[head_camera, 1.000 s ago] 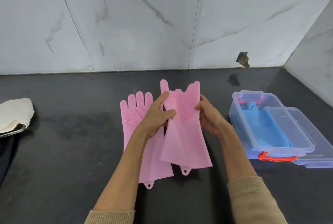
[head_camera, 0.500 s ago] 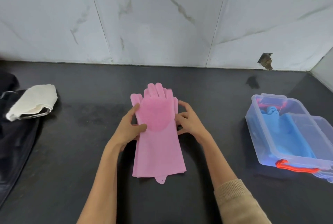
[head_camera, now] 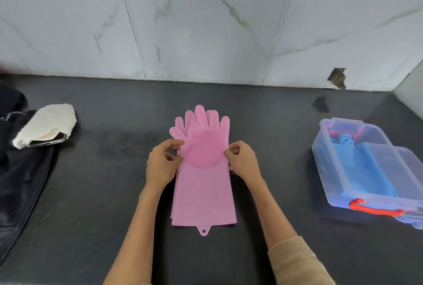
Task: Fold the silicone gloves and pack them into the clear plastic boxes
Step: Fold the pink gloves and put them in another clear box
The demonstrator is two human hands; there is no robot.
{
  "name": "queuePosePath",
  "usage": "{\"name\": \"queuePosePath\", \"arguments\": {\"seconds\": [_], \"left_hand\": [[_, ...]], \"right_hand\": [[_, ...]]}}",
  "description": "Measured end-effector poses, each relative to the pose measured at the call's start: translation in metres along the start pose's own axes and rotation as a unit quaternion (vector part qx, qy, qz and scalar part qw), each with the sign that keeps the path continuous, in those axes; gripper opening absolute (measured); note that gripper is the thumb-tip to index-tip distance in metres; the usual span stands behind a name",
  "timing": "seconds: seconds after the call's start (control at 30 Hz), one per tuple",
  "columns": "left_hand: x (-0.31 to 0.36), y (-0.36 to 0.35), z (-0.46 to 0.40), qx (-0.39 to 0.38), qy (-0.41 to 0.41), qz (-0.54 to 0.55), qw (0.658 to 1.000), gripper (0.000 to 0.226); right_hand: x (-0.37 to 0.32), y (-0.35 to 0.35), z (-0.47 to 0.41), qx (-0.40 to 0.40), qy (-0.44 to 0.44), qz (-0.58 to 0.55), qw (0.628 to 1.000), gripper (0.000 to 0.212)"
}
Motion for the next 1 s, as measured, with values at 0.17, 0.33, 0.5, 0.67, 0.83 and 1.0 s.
{"name": "queuePosePath", "arguments": {"seconds": [0.17,0.33,0.5,0.67,0.83,1.0], "left_hand": [[-0.001,-0.001,0.003,0.016,-0.02,-0.036,0.999,0.045],[0.006,-0.003,0.008,-0.025,-0.075,-0.03,0.996,0.061],[-0.001,-0.001,0.002,0.002,-0.001,-0.058,0.998,0.059],[-0.002,0.007,0.007,0.077,0.06,-0.034,0.995,0.046],[0.007,0.006,0.015,0.131,0.057,-0.094,0.985,0.011],[0.007,0.006,0.013,0.113,0.093,-0.148,0.978,0.017]], "right_hand": [[-0.007,-0.003,0.002,0.013,0.047,0.06,0.997,0.006],[-0.01,-0.008,0.002,0.008,0.054,0.118,0.992,0.02],[-0.011,-0.007,0.003,0.044,0.061,0.112,0.991,0.023],[-0.008,-0.003,0.005,0.078,0.033,0.093,0.992,0.015],[-0.007,-0.005,0.007,0.073,0.007,0.147,0.986,0.034],[-0.01,-0.002,0.008,0.073,0.015,0.156,0.985,0.022]]}}
Point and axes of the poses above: each hand's wrist, its own z-axis away from the middle knuckle, its own y-axis out of the back of the hand, x = y × z, the point moved 5 cm from there along -z, towards the middle knuckle, and after that the axes turned 10 degrees about x, right-handed, at the moved point
